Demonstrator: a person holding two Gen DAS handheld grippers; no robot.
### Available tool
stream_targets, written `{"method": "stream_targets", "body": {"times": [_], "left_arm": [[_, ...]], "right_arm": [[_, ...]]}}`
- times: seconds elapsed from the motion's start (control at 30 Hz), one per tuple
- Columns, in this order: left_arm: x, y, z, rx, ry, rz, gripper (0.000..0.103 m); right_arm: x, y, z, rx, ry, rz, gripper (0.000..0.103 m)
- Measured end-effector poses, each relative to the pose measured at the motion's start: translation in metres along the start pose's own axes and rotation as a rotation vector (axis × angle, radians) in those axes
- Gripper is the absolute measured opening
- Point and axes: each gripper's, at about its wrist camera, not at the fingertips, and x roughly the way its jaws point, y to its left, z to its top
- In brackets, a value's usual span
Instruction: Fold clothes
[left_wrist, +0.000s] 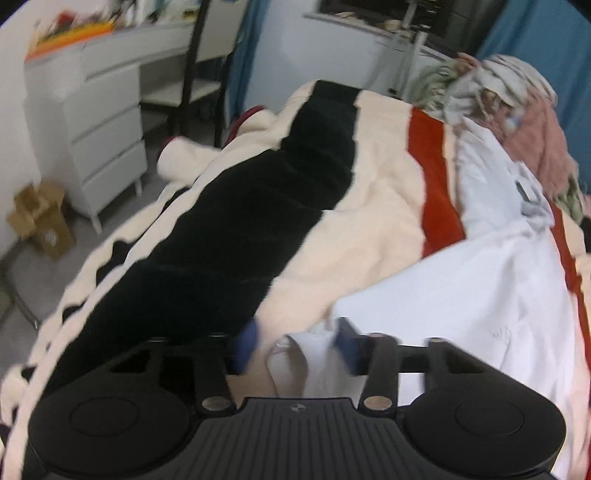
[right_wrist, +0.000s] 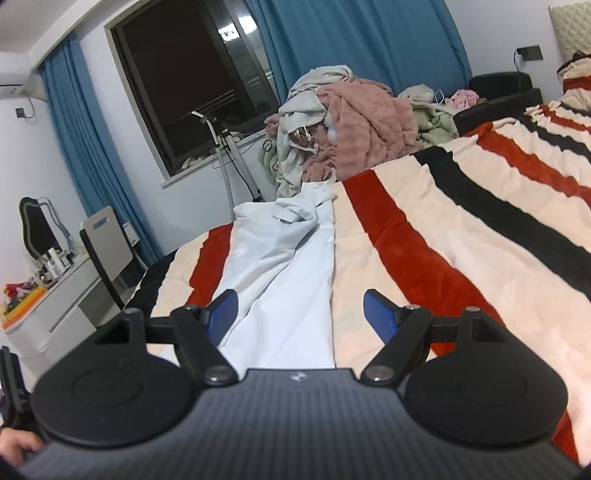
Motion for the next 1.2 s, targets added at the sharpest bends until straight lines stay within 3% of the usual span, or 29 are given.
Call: {"method": "stream_targets", "body": {"times": [0.03, 0.1, 0.2, 0.33, 0.5, 0.67, 0.83, 0.9, 0.97, 1.07, 1.13, 1.2], "left_arm": [[-0.004, -0.004, -0.002, 0.032, -0.008, -0.013, 0.006], [-0.017, -0.016, -0.006, 0.109, -0.044, -0.039, 0.006], [-0.057, -0.041, -0.023, 0.279, -0.179, -0.077, 0.006], [-0.114, -0.075, -0.053, 0.462, -0.309, -0.198, 0.005], [-0.146, -0.114, -0.091, 0.550, -0.273, -0.425, 0.005], [-0.113, -0.147, -0.117, 0.513, -0.049, -0.535, 0.005], [-0.087, -0.156, -0.128, 0.541, 0.075, -0.518, 0.009], [-0.086, -0.147, -0.119, 0.491, 0.119, -0.565, 0.015], [-0.087, -0.131, -0.105, 0.419, 0.145, -0.617, 0.035], [-0.080, -0.102, -0.078, 0.298, 0.168, -0.664, 0.042], [-0.074, -0.084, -0.062, 0.226, 0.171, -0.666, 0.045], [-0.064, -0.066, -0.045, 0.153, 0.161, -0.604, 0.054]], "right_arm": [[0.001, -0.002, 0.000, 0.007, 0.009, 0.004, 0.077], [0.002, -0.005, 0.001, 0.031, 0.025, 0.007, 0.077], [0.001, -0.010, 0.002, 0.046, 0.040, 0.017, 0.077], [-0.003, -0.013, 0.003, 0.051, 0.034, 0.024, 0.077], [0.001, -0.021, 0.004, 0.106, 0.059, 0.030, 0.077], [0.002, -0.026, 0.004, 0.132, 0.087, 0.040, 0.077], [0.013, -0.036, -0.005, 0.206, 0.192, 0.069, 0.077], [0.022, -0.044, -0.012, 0.276, 0.266, 0.084, 0.077], [0.030, -0.049, -0.018, 0.330, 0.328, 0.085, 0.077], [0.039, -0.051, -0.027, 0.377, 0.392, 0.074, 0.077], [0.044, -0.050, -0.034, 0.397, 0.433, 0.074, 0.076], [0.049, -0.049, -0.041, 0.411, 0.482, 0.073, 0.072]]}}
